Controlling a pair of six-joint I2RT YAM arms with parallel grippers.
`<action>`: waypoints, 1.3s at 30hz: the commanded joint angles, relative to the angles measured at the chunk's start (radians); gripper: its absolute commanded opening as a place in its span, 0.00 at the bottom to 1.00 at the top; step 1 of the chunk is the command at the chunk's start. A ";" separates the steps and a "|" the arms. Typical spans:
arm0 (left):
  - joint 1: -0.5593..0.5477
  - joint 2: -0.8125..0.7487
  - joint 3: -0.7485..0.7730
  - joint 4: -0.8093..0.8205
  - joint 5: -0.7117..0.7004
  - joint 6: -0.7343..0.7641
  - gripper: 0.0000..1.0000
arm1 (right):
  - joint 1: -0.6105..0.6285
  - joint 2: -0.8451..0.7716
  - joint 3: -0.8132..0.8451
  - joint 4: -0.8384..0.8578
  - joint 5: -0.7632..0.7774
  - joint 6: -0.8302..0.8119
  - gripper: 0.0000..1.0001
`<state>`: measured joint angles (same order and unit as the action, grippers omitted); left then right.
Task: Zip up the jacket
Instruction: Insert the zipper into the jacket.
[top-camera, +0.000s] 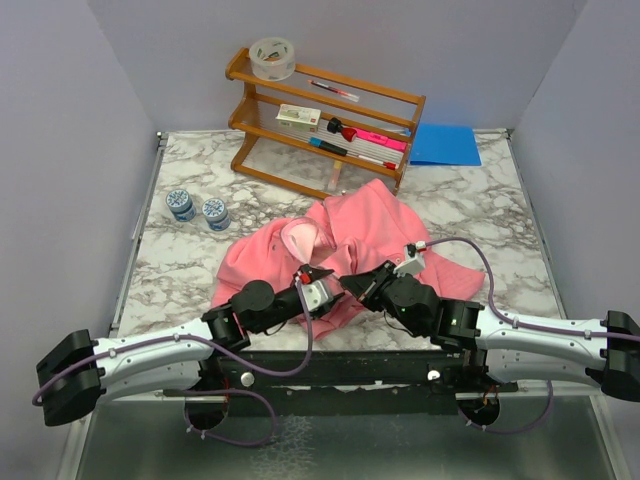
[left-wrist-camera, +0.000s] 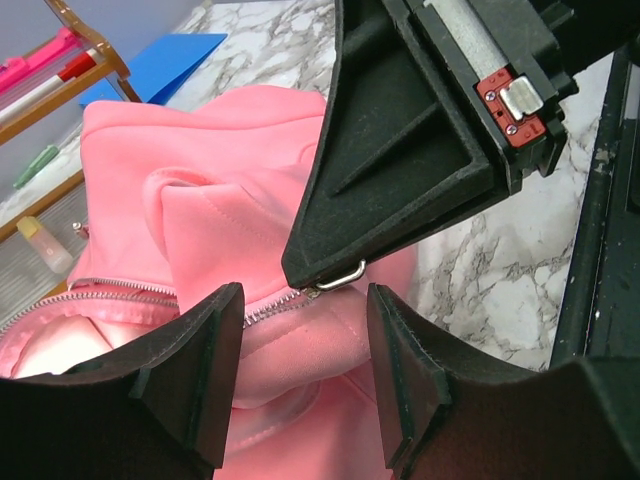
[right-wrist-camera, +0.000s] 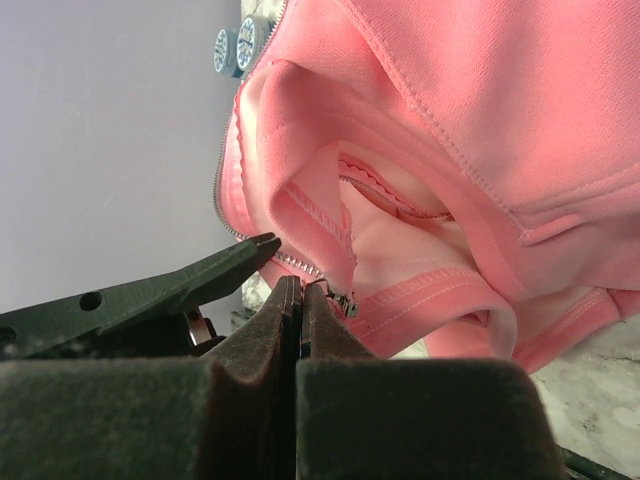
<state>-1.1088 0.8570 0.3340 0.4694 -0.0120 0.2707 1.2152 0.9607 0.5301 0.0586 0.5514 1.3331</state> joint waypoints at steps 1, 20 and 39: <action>-0.006 0.036 0.021 0.039 0.010 0.021 0.56 | -0.005 -0.011 0.009 0.007 -0.010 -0.018 0.00; -0.006 0.155 0.064 0.090 0.022 0.049 0.52 | -0.005 -0.014 0.013 0.009 -0.021 -0.044 0.02; -0.006 0.170 0.064 0.090 0.061 0.051 0.36 | -0.005 -0.008 0.023 0.005 -0.024 -0.051 0.26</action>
<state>-1.1084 1.0203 0.3710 0.5335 0.0139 0.3168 1.2087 0.9604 0.5316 0.0631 0.5369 1.2865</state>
